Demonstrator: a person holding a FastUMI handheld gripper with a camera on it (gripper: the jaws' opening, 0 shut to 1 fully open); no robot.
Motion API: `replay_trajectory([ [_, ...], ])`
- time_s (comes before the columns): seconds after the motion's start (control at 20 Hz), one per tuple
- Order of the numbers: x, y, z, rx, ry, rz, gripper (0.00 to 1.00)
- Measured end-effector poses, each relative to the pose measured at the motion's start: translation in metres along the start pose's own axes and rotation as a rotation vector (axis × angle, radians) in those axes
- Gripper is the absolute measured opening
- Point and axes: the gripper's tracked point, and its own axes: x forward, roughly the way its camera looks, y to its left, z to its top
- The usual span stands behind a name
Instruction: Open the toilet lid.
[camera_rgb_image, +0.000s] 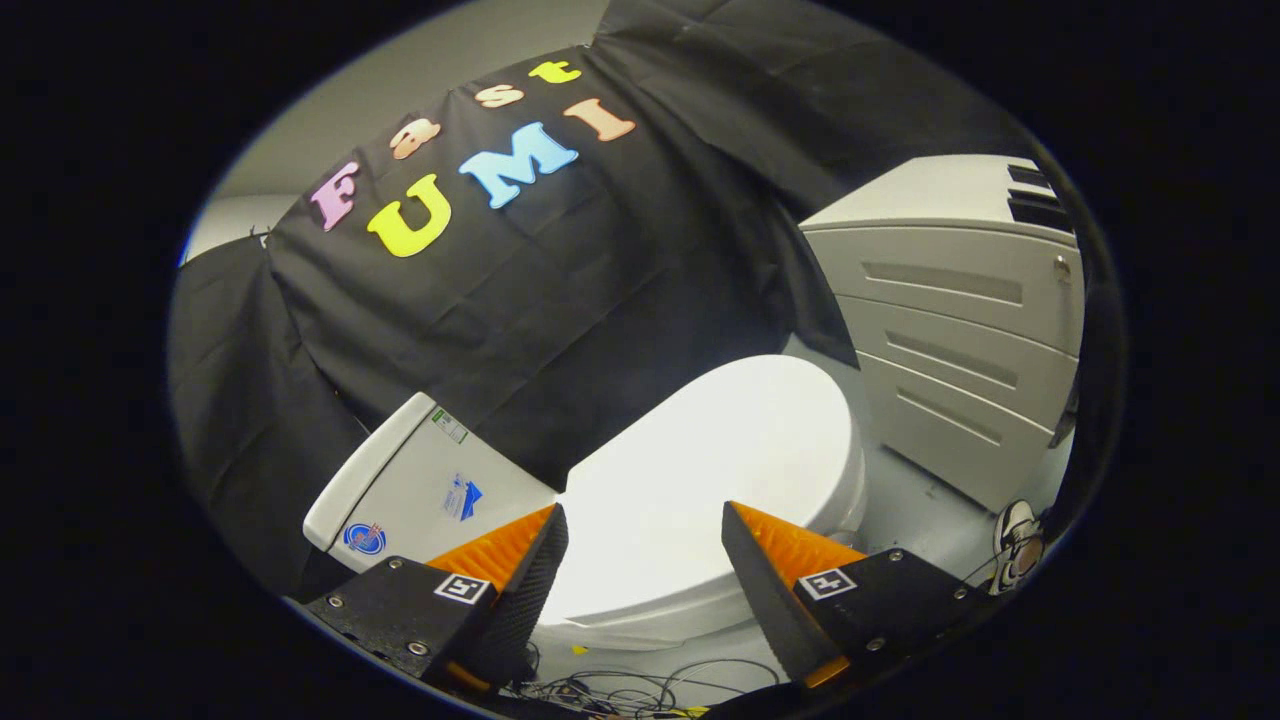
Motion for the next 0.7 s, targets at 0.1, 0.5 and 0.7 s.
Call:
replay_trajectory([
  [0.1,0.000,-0.013,-0.010,0.034,0.030,-0.019,0.96],
  [0.5,-0.002,-0.071,-0.043,0.245,0.095,-0.106,0.96],
  [0.7,0.004,-0.090,-0.048,0.331,0.089,-0.113,0.95],
])
